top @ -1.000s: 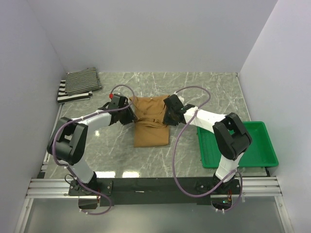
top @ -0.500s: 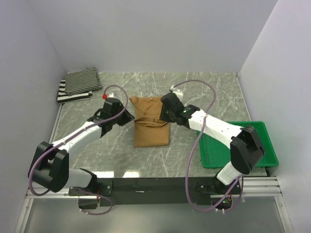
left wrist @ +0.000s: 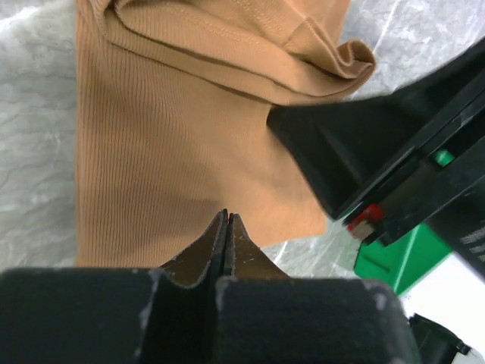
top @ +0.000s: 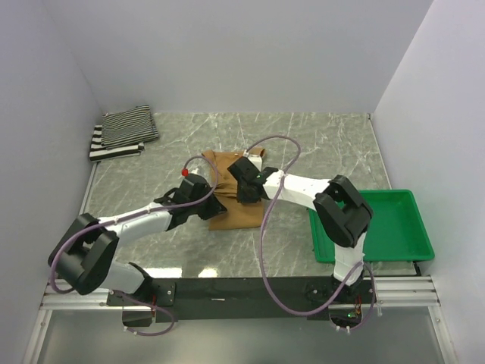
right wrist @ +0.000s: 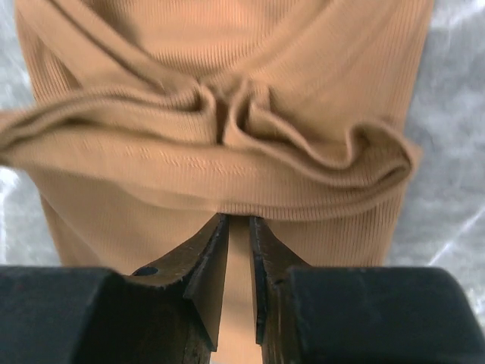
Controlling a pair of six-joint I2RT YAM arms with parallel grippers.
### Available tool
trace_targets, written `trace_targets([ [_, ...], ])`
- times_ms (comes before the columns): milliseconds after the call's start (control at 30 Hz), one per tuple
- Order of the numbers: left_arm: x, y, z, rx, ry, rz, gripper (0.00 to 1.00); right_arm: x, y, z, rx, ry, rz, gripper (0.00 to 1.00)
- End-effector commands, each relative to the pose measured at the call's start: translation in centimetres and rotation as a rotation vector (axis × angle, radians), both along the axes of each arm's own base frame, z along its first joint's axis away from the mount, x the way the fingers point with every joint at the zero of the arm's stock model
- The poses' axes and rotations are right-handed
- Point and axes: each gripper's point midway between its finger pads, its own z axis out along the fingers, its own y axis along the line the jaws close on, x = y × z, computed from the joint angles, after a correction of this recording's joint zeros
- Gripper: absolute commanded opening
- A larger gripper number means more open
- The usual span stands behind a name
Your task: Fold and stack the tank tops
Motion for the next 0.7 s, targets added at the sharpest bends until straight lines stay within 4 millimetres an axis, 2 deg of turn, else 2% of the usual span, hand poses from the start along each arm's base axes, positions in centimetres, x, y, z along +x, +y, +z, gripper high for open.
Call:
trace_targets([
  [0, 0.6, -0.8, -0.9, -0.005, -0.004, 0.011, 0.01, 3.9, 0.5, 2.4, 0.051, -0.061, -0.038, 0.24],
  [100, 0.3, -0.8, -2.1, 0.017, 0.019, 0.015, 0.01, 5.2, 0.2, 1.9, 0.051, -0.046, -0.057, 0.24],
  [233, -0.2, -0.3, -3.7, 0.052, 0.051, 0.031, 0.01, 6.8, 0.4, 2.5, 0.093, -0.051, -0.07, 0.24],
  [367, -0.7, 0.1, -4.6, 0.072, 0.071, 0.036, 0.01, 6.8, 0.8, 1.3, 0.097, -0.028, -0.061, 0.24],
  [600, -1.8, 0.4, -4.9, 0.078, 0.094, 0.022, 0.01, 4.8, 0.5, -1.7, 0.079, 0.01, -0.055, 0.24],
  [667, -2.3, 0.3, -4.6, 0.066, 0.096, 0.021, 0.01, 3.2, 0.3, -3.0, 0.058, 0.032, -0.051, 0.24],
])
